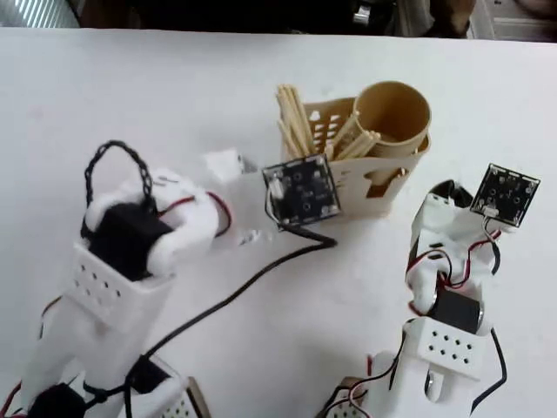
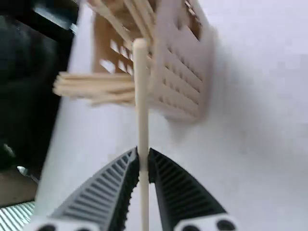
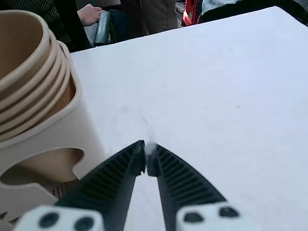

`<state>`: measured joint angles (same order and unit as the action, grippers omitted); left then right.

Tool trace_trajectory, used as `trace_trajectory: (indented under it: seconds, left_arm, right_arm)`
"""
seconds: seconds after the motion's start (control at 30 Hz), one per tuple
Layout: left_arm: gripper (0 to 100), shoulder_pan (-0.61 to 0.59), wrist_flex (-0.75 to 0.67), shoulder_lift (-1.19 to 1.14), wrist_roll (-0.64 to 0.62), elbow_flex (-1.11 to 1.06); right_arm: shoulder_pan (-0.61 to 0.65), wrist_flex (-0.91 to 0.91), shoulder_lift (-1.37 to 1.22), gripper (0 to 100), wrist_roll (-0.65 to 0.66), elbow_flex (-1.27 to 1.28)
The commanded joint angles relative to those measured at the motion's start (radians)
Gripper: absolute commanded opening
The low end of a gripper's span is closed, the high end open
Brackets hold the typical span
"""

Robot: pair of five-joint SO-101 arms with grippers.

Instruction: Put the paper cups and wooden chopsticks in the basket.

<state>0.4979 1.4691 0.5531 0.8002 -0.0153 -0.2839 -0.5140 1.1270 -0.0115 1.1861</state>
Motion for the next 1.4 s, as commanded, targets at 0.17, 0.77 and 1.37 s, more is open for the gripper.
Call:
trace_trajectory:
  seconds: [0.17, 0.77, 1.37]
  left_arm:
    - [2, -0.005, -0.568, -0.113, -0.219, 0.161]
    - [2, 0.016, -0.852, -0.303, -0.669, 0.226]
    - [22, 0.007, -0.727, -0.302, -0.81, -0.029]
  right_arm:
    - [-0.012, 0.018, 0.01, 1.8, 0.009, -0.009]
    - [-0.01, 0.018, 0.01, 1.8, 0.009, -0.009]
    - [-0.01, 0.019, 0.015, 1.8, 0.011, -0.009]
